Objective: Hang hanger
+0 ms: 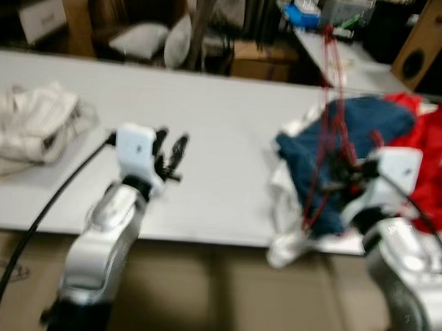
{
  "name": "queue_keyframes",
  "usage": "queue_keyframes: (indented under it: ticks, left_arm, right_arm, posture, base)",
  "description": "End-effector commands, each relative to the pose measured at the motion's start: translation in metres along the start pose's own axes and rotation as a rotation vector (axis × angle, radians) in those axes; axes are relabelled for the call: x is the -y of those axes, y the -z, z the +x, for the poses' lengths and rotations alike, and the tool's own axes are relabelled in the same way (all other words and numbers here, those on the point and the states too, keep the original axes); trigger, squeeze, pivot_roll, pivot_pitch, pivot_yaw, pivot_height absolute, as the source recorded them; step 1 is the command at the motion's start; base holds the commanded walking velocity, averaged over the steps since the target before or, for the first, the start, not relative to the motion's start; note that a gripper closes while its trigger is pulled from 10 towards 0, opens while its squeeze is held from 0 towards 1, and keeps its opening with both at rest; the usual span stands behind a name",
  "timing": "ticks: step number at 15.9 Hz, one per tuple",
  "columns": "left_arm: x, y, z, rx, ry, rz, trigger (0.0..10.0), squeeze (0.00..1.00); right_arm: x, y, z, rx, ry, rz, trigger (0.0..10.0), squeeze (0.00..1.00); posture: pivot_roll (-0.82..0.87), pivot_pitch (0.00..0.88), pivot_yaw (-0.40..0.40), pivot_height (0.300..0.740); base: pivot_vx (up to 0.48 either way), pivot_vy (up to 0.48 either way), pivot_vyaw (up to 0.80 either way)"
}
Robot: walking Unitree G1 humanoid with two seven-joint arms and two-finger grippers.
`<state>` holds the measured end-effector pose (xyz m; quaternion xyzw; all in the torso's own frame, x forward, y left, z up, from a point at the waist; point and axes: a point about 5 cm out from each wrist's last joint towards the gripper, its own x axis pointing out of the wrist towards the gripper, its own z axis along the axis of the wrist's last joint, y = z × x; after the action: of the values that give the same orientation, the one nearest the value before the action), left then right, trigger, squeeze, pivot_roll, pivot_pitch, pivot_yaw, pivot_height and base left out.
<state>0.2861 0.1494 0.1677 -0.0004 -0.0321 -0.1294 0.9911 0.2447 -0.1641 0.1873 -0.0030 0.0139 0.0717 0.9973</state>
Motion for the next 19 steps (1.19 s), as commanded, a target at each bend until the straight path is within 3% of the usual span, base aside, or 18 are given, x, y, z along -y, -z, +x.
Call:
queue_keyframes:
  ticks: [1,5,8,10,14,15,16,18,19]
  left_arm:
    - [0.002,-0.005,0.003,0.015,0.011,0.009,10.0,0.0]
    - [-0.001,-0.005,0.005,0.001,-0.011,-0.029,10.0,0.0]
    - [-0.003,-0.006,0.008,0.007,-0.008,-0.021,10.0,0.0]
    - [-0.005,-0.006,0.008,-0.001,-0.02,-0.014,10.0,0.0]
    - [-0.012,0.002,0.015,-0.058,-0.066,-0.013,10.0,0.0]
    - [-0.015,0.005,0.017,-0.086,-0.095,-0.026,10.0,0.0]
    - [-0.023,0.012,0.021,-0.132,-0.155,-0.067,10.0,0.0]
    - [-0.023,0.017,0.025,-0.148,-0.139,-0.087,10.0,0.0]
    - [-0.021,0.025,0.031,-0.17,-0.101,-0.167,10.0,0.58]
  right_arm:
    - [0.007,-0.006,-0.002,0.026,0.037,-0.021,10.0,0.0]
    - [0.009,-0.007,-0.002,0.035,0.055,0.001,10.0,0.0]
    - [0.011,-0.016,-0.002,0.086,0.073,0.018,10.0,0.0]
    - [0.011,-0.022,-0.002,0.121,0.072,0.057,10.0,0.0]
    - [0.008,-0.029,-0.003,0.17,0.031,0.121,10.0,0.0]
    - [0.01,-0.027,-0.002,0.152,0.035,0.103,10.0,0.0]
    - [0.013,-0.011,-0.004,0.043,0.016,0.021,10.0,0.0]
    - [0.014,0.001,-0.007,-0.018,-0.009,-0.032,10.0,0.0]
    - [0.017,0.006,-0.008,-0.031,0.004,-0.036,10.0,0.0]
  posture:
    - [-0.01,0.0,-0.027,0.74]
    - [-0.01,0.0,-0.027,0.74]
    - [-0.02,0.0,-0.017,0.74]
    - [-0.02,0.0,-0.014,0.74]
    - [-0.02,0.0,-0.011,0.74]
    - [-0.03,0.0,-0.006,0.74]
    - [-0.03,0.0,-0.004,0.74]
    - [-0.03,0.0,-0.002,0.74]
    - [-0.04,0.0,-0.002,0.74]
  base:
    - [0.0,-0.48,0.0]
    - [0.0,-0.233,-0.5]
    - [0.0,0.48,-0.8]
    - [0.0,0.48,0.0]
    - [0.0,0.0,0.0]
    - [0.0,0.0,0.0]
    - [0.0,0.0,0.0]
    - [0.0,0.0,0.0]
    - [0.0,0.0,0.0]
